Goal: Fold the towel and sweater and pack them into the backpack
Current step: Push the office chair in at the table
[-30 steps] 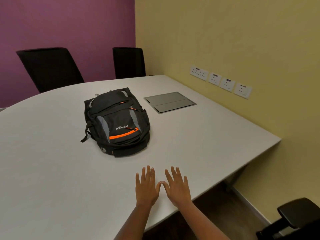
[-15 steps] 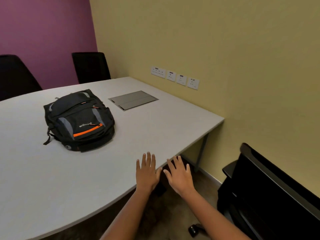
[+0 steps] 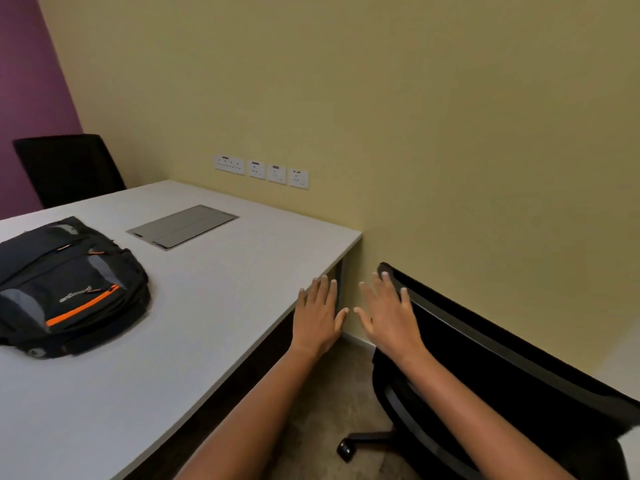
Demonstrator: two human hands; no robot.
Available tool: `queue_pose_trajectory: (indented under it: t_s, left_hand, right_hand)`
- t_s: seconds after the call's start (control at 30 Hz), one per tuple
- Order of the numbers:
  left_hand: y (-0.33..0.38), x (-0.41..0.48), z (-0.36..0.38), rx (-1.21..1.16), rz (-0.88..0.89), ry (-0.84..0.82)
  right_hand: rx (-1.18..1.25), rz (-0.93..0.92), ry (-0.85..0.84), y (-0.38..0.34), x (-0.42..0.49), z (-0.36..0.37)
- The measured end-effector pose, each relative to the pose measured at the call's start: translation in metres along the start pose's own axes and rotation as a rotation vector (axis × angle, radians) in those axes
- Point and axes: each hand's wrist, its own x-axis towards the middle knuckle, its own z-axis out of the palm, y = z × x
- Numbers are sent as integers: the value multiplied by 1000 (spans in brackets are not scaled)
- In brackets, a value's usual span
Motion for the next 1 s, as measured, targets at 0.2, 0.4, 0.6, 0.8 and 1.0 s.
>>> queue_pose_trajectory:
  t_s: [0.2, 0.4, 0.6, 0.8, 1.0]
  left_hand:
    - [47, 20, -20, -47, 171, -36]
    - [90, 41, -22, -74, 327, -59]
    - [128, 66, -20, -65, 413, -158]
    - [147, 91, 1, -17, 371, -323]
    - [153, 117, 10, 69, 407, -394]
  right_hand:
    - [1, 296, -35, 74, -17, -34]
    - [44, 554, -158, 119, -50, -43]
    - [151, 697, -329, 145, -81, -33]
    - [139, 662, -339, 151, -83, -25]
    - [118, 645, -272, 153, -83, -21]
